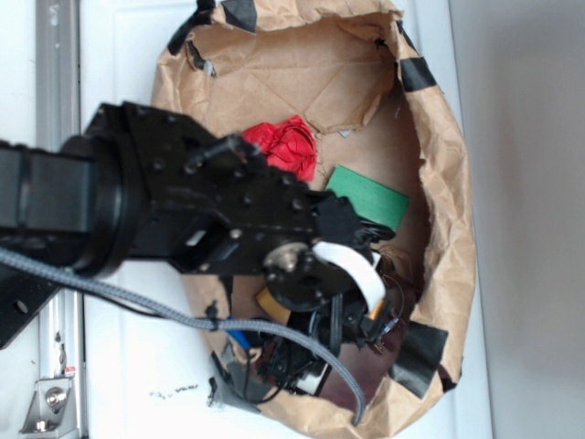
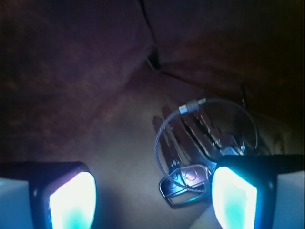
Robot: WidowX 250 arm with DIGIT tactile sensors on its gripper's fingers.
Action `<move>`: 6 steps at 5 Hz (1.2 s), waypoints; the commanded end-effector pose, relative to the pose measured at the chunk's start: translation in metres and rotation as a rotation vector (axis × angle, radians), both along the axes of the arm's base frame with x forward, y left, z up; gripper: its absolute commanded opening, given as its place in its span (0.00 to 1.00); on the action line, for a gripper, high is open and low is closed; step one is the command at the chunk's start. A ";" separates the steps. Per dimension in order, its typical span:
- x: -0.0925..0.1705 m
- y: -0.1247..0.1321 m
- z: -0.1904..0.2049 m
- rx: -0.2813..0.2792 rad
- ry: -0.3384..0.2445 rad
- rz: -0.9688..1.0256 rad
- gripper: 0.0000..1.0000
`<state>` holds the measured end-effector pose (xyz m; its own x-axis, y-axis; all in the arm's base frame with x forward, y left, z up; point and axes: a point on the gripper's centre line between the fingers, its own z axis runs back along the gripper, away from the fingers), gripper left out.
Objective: Grab the silver keys.
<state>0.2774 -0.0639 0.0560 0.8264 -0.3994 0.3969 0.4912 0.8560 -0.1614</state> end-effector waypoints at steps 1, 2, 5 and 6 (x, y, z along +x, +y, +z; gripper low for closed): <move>0.018 -0.023 0.002 -0.005 -0.073 -0.067 1.00; 0.022 -0.031 -0.004 -0.011 -0.055 -0.090 1.00; 0.030 -0.027 -0.015 -0.003 -0.026 -0.043 0.00; 0.030 -0.023 -0.010 -0.004 -0.016 -0.035 0.00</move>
<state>0.3053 -0.0813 0.0327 0.8203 -0.4224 0.3856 0.5118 0.8431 -0.1653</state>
